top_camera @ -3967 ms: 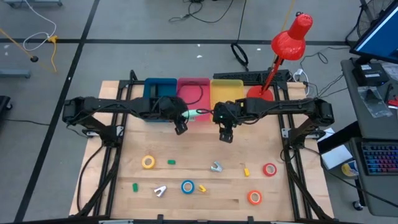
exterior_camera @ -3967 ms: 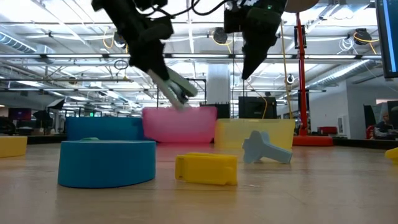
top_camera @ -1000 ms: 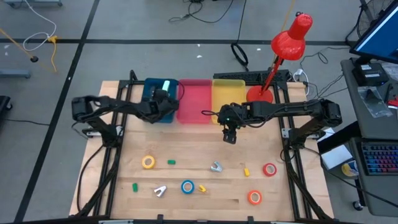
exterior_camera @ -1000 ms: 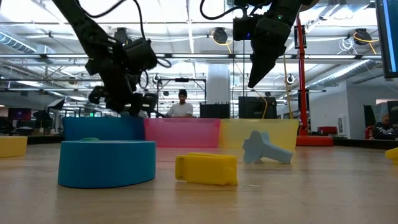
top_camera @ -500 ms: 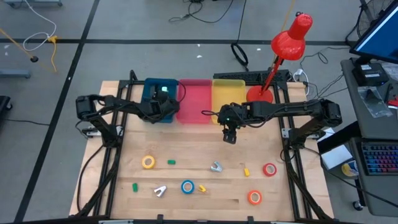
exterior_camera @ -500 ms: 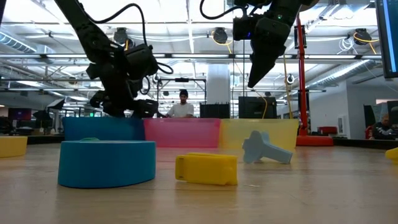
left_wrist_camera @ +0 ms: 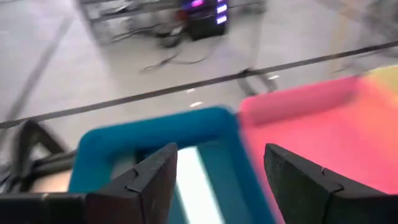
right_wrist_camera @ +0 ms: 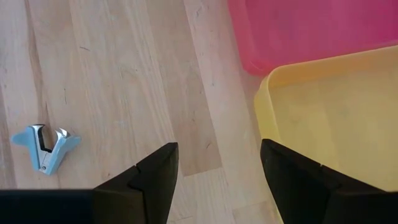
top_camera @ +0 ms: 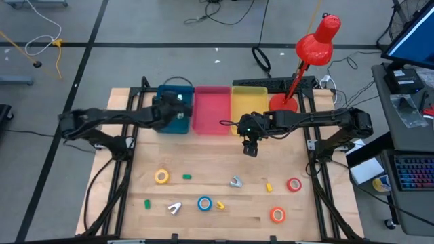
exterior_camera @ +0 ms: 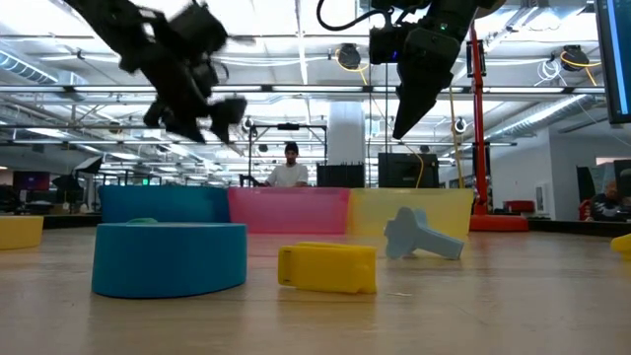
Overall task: Pick and place Stapler, Stapler remover, tape
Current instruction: Put the yellow tape into the yellow bin
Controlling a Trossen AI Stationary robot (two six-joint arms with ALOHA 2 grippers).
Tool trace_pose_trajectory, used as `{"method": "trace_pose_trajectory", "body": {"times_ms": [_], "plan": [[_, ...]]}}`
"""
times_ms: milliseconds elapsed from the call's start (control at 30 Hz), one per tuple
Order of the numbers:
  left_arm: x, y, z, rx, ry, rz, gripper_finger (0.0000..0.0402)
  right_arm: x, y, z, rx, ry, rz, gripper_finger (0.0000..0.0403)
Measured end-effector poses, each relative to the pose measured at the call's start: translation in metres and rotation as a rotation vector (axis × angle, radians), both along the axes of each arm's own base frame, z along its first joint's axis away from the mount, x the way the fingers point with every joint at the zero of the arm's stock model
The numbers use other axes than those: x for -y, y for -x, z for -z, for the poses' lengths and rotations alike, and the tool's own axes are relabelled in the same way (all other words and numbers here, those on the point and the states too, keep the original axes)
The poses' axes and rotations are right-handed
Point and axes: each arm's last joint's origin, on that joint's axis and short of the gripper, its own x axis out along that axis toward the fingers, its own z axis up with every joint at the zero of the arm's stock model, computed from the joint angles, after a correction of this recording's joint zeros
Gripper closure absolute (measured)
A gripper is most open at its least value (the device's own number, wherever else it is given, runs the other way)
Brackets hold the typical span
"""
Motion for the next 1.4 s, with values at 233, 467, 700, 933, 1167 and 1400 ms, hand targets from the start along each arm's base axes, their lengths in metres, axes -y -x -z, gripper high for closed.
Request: {"method": "trace_pose_trajectory", "body": {"times_ms": [233, 467, 700, 933, 1167, 1400], "plan": [[0.031, 0.022, -0.051, 0.144, -0.024, 0.314, 0.0161, 0.0, 0.002, 0.001, -0.021, -0.001, -0.002, 0.0181], [0.064, 0.042, -0.066, 0.159, -0.001, 0.507, 0.016, 0.0, 0.005, 0.003, -0.064, 0.001, -0.016, 0.0181], [0.091, 0.047, -0.059, 0.114, 0.101, 0.626, 0.016, -0.001, 0.005, 0.003, -0.064, 0.002, -0.022, 0.0181], [0.111, 0.047, -0.051, 0.048, 0.147, 0.72, 0.016, -0.001, 0.007, -0.001, -0.051, 0.001, -0.019, 0.0181], [0.119, 0.049, -0.049, 0.005, 0.157, 0.765, 0.016, -0.001, 0.018, -0.016, -0.002, -0.009, 0.016, 0.0181], [0.125, 0.053, -0.044, -0.045, 0.198, 0.82, 0.016, -0.002, 0.05, -0.036, 0.129, 0.013, 0.096, 0.0181]]}}
